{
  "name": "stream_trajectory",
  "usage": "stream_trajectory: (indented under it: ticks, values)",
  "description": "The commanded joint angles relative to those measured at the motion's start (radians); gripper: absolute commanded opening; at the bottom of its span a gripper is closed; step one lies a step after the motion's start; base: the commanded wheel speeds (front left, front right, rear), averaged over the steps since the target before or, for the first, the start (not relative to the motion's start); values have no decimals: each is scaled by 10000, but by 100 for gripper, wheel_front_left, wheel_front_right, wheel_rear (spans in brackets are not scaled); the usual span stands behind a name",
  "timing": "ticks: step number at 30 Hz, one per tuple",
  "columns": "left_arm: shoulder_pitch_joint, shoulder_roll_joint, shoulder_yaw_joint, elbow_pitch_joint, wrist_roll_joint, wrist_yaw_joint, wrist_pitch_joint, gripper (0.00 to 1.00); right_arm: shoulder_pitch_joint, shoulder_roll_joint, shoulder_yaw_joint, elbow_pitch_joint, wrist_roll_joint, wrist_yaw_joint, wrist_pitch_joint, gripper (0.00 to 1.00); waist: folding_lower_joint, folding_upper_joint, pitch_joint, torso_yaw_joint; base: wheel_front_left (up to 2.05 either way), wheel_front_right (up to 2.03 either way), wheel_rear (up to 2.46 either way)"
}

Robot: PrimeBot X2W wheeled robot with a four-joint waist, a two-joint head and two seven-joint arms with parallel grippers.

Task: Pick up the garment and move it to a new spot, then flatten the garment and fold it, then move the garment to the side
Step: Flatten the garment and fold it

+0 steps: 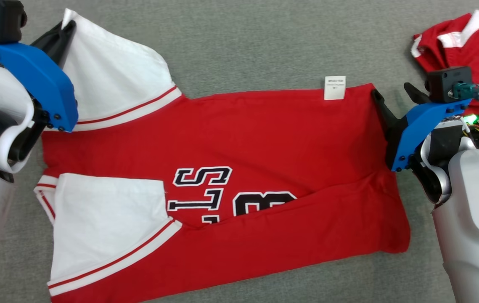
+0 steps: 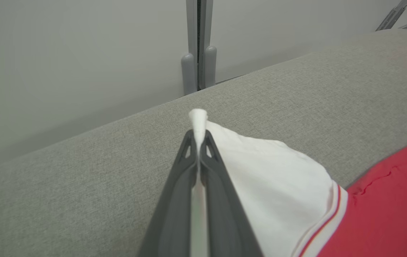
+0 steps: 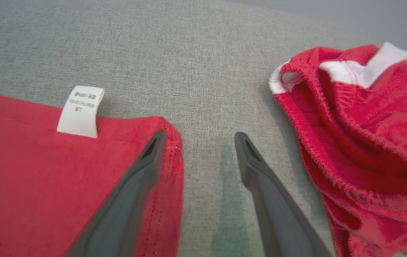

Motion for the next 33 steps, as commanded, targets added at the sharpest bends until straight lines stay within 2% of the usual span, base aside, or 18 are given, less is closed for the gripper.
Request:
stream_trajectory:
  ticks: [1,2,4,6,10,12,13,20,24,28,33]
  values:
    - [160,-52,-17,-165,-50,-27,-153,0,-216,-111,-89,236,150,1,114,100,0,0,85,221,0,0,0]
    - [214,-60,-40,-227,-48,-37,-195,0,-236,-119,-93,361,241,1,173,96,0,0,76,287,0,0,0]
    - [308,-75,-54,-358,-80,-43,-306,0,-238,-84,-32,574,538,1,255,78,0,0,54,387,0,0,0]
    - [402,-88,-67,-444,-115,-30,-396,0,-252,-72,116,716,847,1,311,50,0,0,25,455,0,0,0]
    - [549,-131,-104,-540,-161,8,-466,0,-346,-217,335,957,1202,1,340,31,0,0,-23,539,0,0,0]
    - [576,-145,-103,-561,-212,14,-502,0,-436,-263,381,1077,1290,1,291,14,0,0,-44,562,0,0,0]
    - [573,-153,-95,-567,-227,16,-566,0,-500,-296,385,1130,1339,1,236,1,0,0,-58,573,0,0,0]
    - [736,-210,85,-545,-302,50,-1206,0,-710,-467,319,1312,1359,1,-803,0,0,0,-465,668,0,0,0]
    - [1171,-229,171,-740,-411,80,-1706,0,-330,-541,351,1320,1304,1,-1443,0,0,0,-967,764,0,0,0]
    - [2182,-273,234,-1369,-609,179,-2231,0,431,-589,517,1032,1446,1,-2003,0,0,0,-1532,907,0,0,0]
    - [4075,-265,341,-2438,-868,575,-2939,0,1867,-612,256,373,1388,1,-2590,0,0,0,-2302,1129,0,0,0]
